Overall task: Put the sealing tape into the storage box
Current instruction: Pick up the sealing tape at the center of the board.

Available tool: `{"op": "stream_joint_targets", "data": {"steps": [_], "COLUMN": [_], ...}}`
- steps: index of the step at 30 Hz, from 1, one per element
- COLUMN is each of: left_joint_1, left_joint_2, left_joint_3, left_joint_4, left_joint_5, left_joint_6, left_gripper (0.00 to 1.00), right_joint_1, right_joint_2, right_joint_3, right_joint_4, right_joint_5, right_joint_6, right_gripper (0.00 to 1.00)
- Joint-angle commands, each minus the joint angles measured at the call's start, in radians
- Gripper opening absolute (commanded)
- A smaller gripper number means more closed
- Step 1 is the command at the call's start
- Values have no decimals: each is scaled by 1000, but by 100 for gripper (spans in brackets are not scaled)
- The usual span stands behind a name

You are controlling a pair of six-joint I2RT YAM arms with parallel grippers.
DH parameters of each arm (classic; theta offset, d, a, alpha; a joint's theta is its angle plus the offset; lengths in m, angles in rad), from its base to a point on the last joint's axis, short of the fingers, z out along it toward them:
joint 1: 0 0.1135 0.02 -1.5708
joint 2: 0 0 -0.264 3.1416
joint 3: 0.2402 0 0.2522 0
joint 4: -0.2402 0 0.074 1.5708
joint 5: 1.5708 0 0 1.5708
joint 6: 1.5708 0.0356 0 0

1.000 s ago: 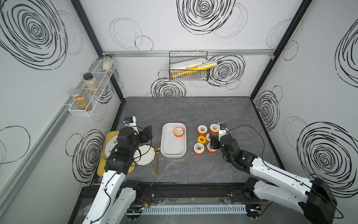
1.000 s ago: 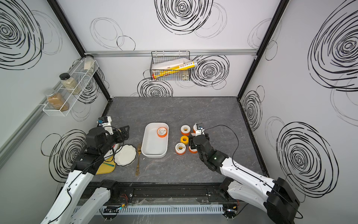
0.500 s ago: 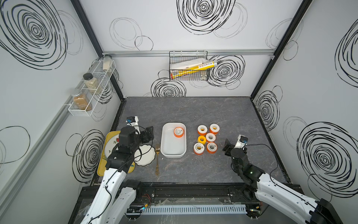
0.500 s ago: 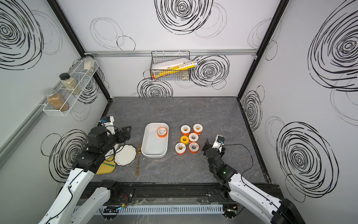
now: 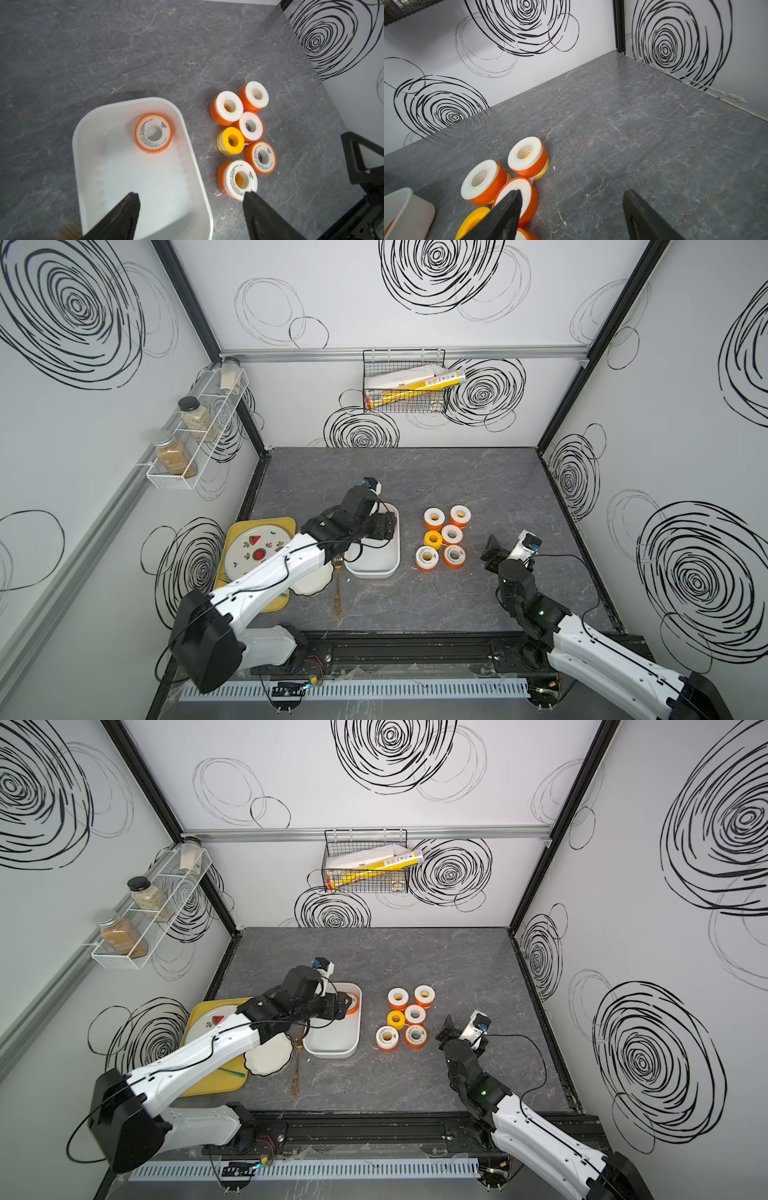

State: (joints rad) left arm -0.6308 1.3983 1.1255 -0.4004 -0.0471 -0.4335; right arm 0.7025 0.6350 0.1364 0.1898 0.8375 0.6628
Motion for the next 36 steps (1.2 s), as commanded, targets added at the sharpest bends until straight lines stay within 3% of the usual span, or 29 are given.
{"op": "stream_joint_targets", "data": {"steps": [1, 10, 20, 36], "left_joint_1": [-33, -82, -120, -146], "left_joint_2": [166, 615, 862, 959], "left_joint_3": [138, 556, 817, 870], "left_joint_4": [8, -134, -226, -211], "left_joint_5": [-52, -66, -39, -34], "left_joint_6": [23, 78, 119, 112], "left_gripper": [97, 99, 99, 99], "right_joint_1": [-5, -5, -5, -5], "right_joint_2": [10, 70, 66, 80], "right_joint_3": [-9, 12, 12, 15], "right_joint_4": [33, 30, 29, 36], "right_joint_5": [7, 11, 14, 7], "right_joint_6": [6, 14, 13, 11], "right_gripper": [81, 83, 84, 83]}}
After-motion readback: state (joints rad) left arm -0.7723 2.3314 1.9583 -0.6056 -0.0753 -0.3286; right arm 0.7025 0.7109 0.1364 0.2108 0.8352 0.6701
